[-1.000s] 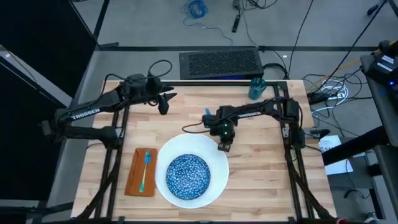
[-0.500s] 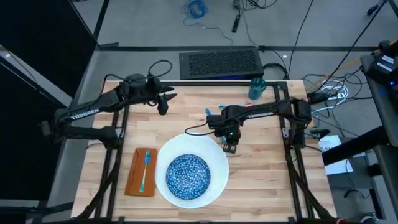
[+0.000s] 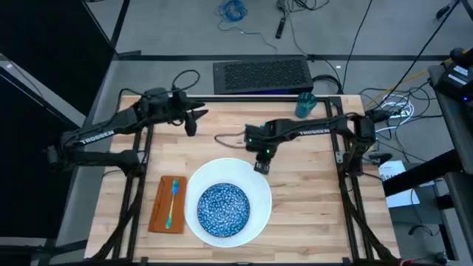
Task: Set table place
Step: Move the blue table knife to the right of the white table mat
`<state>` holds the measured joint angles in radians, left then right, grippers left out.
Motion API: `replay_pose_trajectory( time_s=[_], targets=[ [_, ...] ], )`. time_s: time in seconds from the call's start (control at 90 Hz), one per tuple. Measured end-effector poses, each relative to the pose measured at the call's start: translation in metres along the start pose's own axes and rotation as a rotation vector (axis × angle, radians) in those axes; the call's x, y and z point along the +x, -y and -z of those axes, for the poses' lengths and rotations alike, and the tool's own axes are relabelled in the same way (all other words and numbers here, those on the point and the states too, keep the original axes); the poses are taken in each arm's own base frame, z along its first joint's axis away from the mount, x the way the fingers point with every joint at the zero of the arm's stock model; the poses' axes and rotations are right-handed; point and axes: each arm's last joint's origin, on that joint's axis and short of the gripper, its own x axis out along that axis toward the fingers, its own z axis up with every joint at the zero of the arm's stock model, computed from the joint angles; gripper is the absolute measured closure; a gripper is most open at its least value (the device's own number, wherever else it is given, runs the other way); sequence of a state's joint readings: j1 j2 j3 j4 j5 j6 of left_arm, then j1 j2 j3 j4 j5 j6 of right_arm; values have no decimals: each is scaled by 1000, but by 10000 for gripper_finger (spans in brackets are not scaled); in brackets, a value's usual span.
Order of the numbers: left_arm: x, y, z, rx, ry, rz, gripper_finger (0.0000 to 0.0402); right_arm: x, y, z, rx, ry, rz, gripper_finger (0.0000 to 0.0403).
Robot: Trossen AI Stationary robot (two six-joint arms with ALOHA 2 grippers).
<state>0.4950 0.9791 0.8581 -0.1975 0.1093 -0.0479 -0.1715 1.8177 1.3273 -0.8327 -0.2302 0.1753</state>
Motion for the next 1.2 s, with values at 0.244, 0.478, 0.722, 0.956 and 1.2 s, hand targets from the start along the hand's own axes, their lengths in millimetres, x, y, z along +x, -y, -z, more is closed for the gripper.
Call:
replay_pose_trajectory(
  time_s=[0.244, 0.478, 0.722, 0.956, 1.2],
  targets=[
    [0, 0, 0, 1, 2, 0, 268, -1, 3, -4, -29, 39, -9, 403],
    [0, 0, 0, 2, 4, -8, 268, -1, 2, -6, -45, 60, -14, 403],
    [0, 0, 0, 1, -2, -13, 268, -1, 2, -6, 13, 62, -17, 403],
    [0, 0, 0, 2, -2, -15, 268, -1, 2, -8, 13, 76, -19, 403],
    [0, 0, 0, 2, -2, -15, 268, -2, 1, -13, 1, 127, -29, 403]
  ],
)
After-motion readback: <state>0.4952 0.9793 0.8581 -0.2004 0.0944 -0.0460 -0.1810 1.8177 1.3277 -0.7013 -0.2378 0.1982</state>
